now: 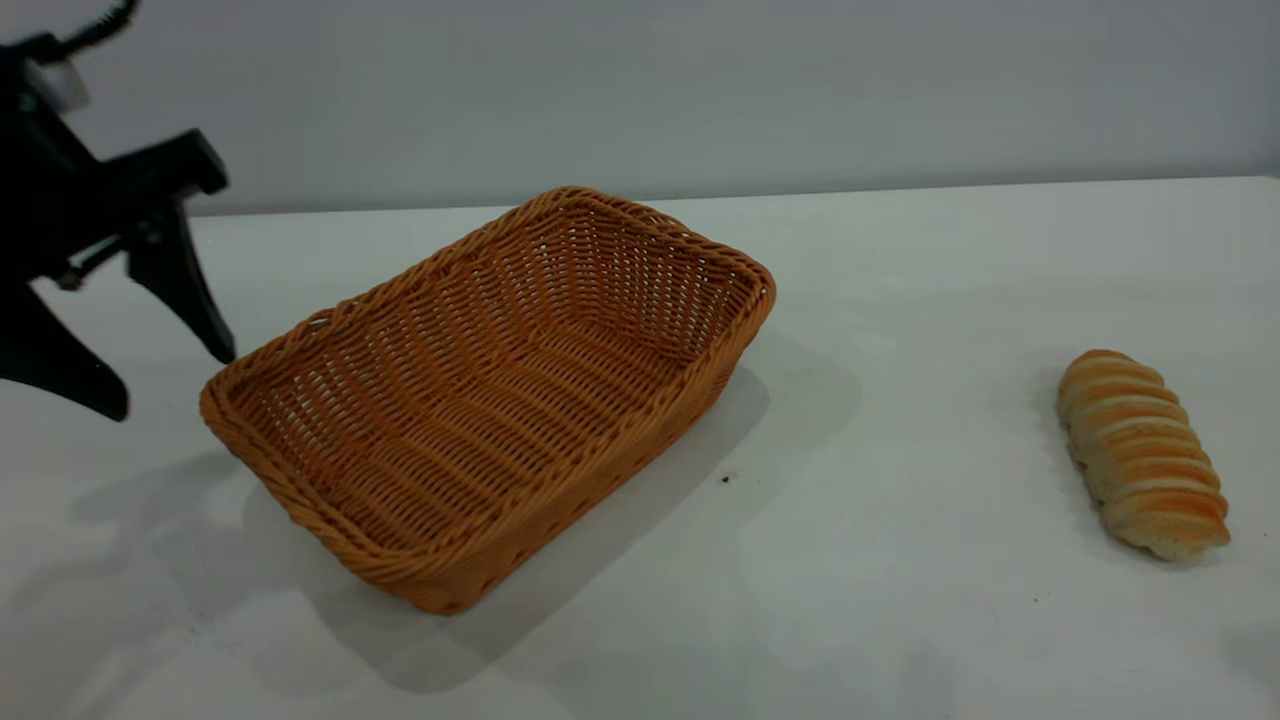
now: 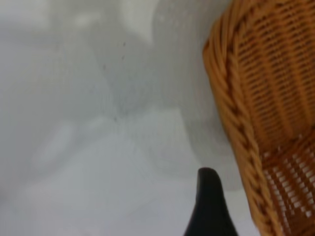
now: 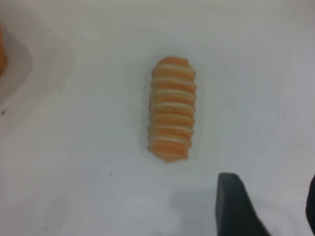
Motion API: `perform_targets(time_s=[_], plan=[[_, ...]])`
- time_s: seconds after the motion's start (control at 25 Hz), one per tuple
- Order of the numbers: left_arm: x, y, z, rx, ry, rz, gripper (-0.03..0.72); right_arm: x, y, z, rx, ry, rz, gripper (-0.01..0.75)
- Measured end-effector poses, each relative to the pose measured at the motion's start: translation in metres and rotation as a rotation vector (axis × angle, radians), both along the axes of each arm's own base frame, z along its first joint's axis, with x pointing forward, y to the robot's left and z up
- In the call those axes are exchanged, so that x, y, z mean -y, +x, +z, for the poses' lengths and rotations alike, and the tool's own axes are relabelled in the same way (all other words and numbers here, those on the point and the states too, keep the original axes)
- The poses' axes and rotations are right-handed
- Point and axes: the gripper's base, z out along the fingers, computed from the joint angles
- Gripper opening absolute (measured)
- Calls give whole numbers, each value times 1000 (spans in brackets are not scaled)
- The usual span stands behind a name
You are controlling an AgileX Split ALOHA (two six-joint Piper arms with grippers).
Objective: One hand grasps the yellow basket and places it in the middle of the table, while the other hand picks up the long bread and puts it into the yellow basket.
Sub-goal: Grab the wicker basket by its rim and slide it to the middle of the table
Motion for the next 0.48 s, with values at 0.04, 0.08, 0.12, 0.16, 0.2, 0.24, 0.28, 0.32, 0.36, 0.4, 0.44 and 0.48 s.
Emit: perform_targets(time_s=[0.04,0.08,0.12,0.16,0.2,0.24,0.28,0.32,0.36,0.4,0.44,0.48], plan=[[1,5,-5,-10,-1,1,581,0,0,0,0,1,0,392],[1,8,-8,-16,-4,6,581,0,0,0,0,1,0,392],[2,12,-13,-28,-10,12,581,0,0,0,0,1,0,392],[5,15,-18,-35,-11,9,581,0,0,0,0,1,0,392],[7,18,-21,-39,-13,5,581,0,0,0,0,1,0,392],[11,20,-26,-44,-12,-2,581,0,0,0,0,1,0,392],[15,23,-29,-45,-11,-12,581,0,0,0,0,1,0,392],[20,27,-33,-41,-9,-23,581,0,0,0,0,1,0,392],[25,29,-34,-40,-7,-37,581,0,0,0,0,1,0,392],[29,31,-35,-43,-3,-53,581,0,0,0,0,0,1,392],[34,33,-36,-34,-5,-62,581,0,0,0,0,0,1,392],[40,35,-37,-29,-9,-71,581,0,0,0,0,0,1,392]])
